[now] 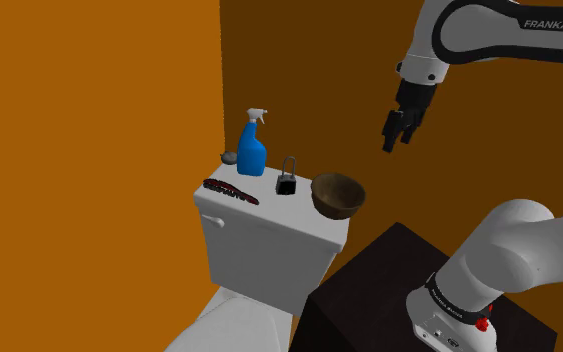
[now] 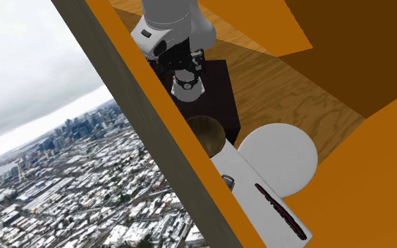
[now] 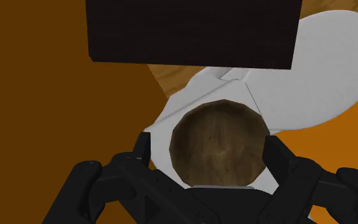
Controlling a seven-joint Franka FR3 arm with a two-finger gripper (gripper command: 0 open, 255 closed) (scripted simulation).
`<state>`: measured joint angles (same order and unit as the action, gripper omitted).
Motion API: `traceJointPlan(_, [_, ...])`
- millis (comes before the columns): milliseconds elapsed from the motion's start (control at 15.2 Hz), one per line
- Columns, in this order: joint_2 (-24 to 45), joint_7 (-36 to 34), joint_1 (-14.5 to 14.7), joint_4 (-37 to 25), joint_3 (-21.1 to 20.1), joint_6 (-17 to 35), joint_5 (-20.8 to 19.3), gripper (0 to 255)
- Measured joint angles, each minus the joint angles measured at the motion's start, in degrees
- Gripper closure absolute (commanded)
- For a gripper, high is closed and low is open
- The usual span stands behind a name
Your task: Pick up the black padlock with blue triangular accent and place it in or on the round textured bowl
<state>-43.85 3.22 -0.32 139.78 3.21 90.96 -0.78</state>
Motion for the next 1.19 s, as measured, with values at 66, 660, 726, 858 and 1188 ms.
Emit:
traceJointPlan(66, [0.0,0.0,0.0,0.0,0.0,0.0,0.0,0])
traceJointPlan(660, [16.15,-6.77,1.05,-3.01,-2.35,11.74,5.22,0])
traceJointPlan(726, [18.56,-7.53,1.2,-3.94,-2.6,13.1,5.83,0])
traceJointPlan(858, [22.5,-9.13,1.57,-5.15,-3.18,15.59,7.09,0])
traceJointPlan(1188, [33.66,-11.95,2.0,-10.45,-3.75,20.9,9.74,0])
